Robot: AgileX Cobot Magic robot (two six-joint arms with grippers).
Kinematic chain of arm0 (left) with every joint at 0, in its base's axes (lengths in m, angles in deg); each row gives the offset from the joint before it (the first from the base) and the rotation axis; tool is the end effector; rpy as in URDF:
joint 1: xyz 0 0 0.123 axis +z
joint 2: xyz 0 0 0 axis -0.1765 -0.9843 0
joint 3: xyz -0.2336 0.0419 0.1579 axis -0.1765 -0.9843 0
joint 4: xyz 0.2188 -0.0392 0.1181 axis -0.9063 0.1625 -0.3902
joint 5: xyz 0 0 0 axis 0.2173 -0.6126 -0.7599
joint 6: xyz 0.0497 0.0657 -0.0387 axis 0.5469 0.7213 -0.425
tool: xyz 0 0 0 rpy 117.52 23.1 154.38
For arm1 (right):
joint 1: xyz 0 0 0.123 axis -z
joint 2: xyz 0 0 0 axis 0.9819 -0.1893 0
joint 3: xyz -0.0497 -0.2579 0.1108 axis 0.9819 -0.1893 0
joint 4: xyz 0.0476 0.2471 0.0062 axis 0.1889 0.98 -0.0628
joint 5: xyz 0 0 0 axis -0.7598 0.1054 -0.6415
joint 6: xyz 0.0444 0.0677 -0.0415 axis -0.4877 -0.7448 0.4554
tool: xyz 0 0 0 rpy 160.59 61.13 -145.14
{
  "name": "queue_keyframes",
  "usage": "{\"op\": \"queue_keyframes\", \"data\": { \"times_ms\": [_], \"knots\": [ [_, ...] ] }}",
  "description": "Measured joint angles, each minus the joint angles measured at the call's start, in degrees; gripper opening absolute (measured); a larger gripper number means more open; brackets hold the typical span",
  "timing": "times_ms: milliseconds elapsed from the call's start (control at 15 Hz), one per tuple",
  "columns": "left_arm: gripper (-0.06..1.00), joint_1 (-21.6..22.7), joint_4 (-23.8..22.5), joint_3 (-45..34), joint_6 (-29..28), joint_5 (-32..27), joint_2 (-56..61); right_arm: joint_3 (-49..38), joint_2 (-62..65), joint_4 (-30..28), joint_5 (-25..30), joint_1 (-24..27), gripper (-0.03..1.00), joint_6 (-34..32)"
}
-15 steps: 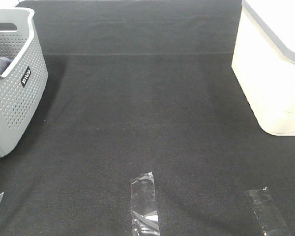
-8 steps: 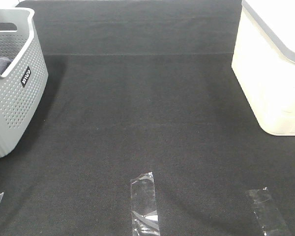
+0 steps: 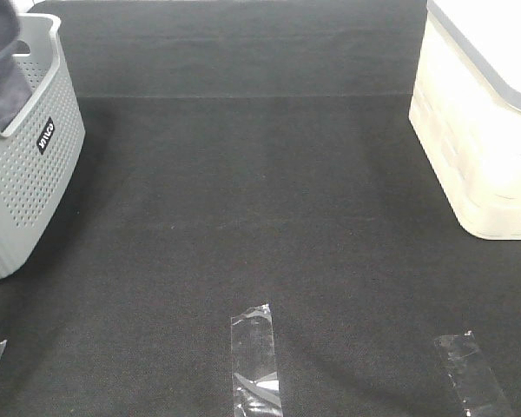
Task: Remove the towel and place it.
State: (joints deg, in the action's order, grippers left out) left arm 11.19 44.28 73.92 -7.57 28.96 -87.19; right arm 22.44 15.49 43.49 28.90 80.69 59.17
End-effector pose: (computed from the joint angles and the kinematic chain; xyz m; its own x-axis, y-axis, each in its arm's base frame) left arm 0.4596 0.0218 0.3756 -0.6343 0.1124 -0.7649 -0.0545 0.9804 0.1893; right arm -0.0064 0.0050 0.2789 -0.4416 -0.0046 -0.8972 -0.0271 0.9996 0.0083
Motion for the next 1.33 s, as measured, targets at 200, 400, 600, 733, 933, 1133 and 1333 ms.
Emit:
{"op": "queue_keyframes", "data": {
  "times_ms": [200,400,600,733,933,1133,1333],
  "knots": [
    [0.0,-5.9,3.67,0.0,5.73,-0.06,5.61,0.0,0.0,0.0,0.0,0.0,0.51,0.0],
    [0.0,-11.86,7.79,0.0,6.7,0.8,8.31,0.0,0.0,0.0,0.0,0.0,0.51,0.0],
    [0.0,-17.82,10.77,0.0,7.39,0.86,8.37,0.0,0.0,0.0,0.0,0.0,0.51,0.0],
    [0.0,-23.55,12.32,0.0,9.91,0.86,8.37,0.0,0.0,0.0,-0.06,0.0,0.51,0.0],
    [0.0,-30.02,12.66,0.0,13.29,0.86,8.37,0.57,-0.8,1.66,-1.49,0.0,0.51,0.0],
    [0.0,-36.78,13.24,0.0,14.15,0.86,8.37,0.57,-8.48,11.23,-8.54,0.0,0.51,1.95],
    [0.0,-39.82,13.24,0.0,14.27,0.86,8.37,0.57,-19.65,24.18,-10.08,-0.06,0.51,15.76]
  ]
}}
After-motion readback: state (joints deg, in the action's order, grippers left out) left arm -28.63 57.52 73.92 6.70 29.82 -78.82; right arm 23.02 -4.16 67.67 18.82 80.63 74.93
